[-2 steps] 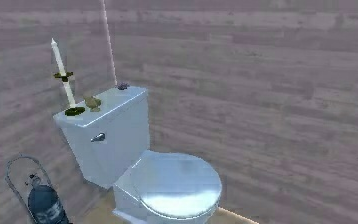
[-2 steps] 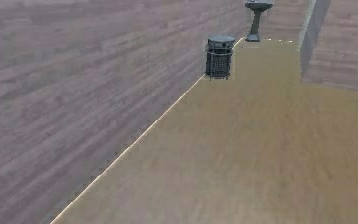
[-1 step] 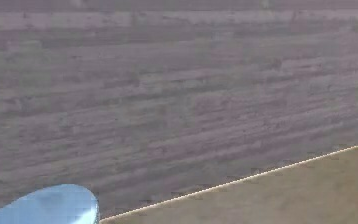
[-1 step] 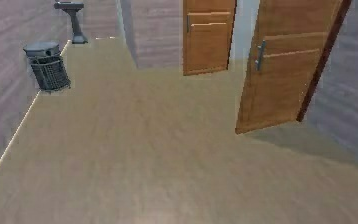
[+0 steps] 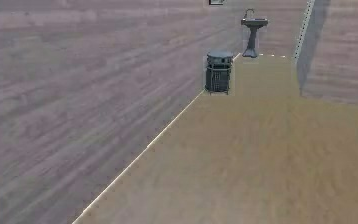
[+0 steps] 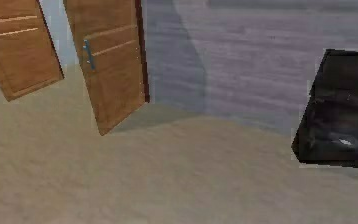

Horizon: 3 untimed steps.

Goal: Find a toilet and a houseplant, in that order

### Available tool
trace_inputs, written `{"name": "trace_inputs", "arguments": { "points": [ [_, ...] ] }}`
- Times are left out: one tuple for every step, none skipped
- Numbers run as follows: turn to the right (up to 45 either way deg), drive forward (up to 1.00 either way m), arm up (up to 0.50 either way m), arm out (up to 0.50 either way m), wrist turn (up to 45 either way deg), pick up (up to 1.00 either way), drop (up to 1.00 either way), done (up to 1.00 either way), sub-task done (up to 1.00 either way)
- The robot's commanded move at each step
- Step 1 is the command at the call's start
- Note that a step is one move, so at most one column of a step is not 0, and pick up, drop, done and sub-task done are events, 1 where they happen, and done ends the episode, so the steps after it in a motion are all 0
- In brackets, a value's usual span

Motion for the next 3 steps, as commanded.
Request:
{"name": "trace_inputs", "arguments": {
  "points": [
    [45.0, 0.0, 0.0, 0.0, 0.0, 0.0, 0.0, 0.0, 0.0],
    [0.0, 1.0, 0.0, 0.0, 0.0, 0.0, 0.0, 0.0, 0.0],
    [0.0, 1.0, 0.0, 0.0, 0.0, 0.0, 0.0, 0.0, 0.0]
  ]
}}
